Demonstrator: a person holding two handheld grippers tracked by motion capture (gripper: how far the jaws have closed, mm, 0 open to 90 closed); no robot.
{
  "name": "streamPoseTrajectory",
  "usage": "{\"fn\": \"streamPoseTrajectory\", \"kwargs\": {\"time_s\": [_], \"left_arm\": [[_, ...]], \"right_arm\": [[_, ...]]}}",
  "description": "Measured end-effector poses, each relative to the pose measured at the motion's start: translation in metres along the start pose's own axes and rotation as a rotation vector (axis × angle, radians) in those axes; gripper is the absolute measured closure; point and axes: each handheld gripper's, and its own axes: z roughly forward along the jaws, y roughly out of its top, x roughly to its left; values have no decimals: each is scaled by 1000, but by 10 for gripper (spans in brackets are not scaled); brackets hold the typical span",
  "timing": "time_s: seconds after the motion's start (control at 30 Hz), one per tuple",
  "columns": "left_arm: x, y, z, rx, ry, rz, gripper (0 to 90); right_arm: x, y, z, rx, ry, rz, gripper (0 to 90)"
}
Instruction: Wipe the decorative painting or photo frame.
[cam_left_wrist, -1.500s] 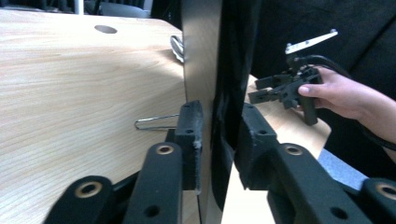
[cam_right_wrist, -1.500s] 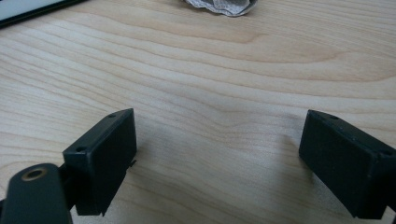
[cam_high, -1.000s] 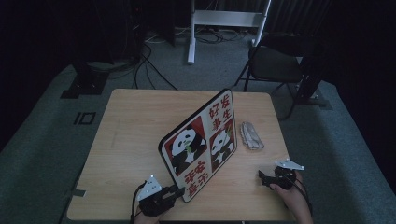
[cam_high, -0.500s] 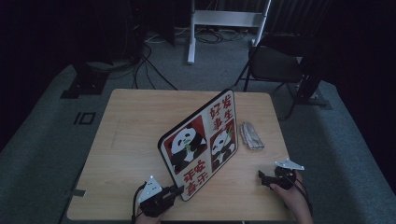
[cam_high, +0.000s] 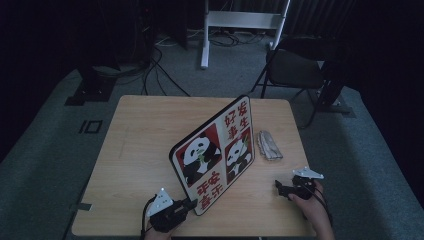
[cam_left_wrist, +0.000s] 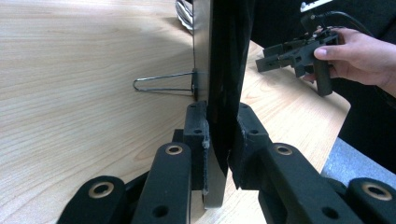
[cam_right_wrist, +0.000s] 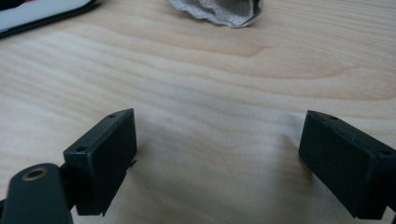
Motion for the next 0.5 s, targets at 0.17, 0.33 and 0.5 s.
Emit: {"fn": "streamPoseTrajectory", "kwargs": {"time_s": [0.17,0.33,0.5], "left_arm": [[-1,0,0,3,5,0,792],[-3,-1,0,4,10,1,792],[-3,-1,0,4,8,-3,792]], "right_arm": [[-3,12,7,2,-20,12,141],[-6,32,10,-40,-24,35,141],[-8,51,13,-57,-27,-2,166]]}}
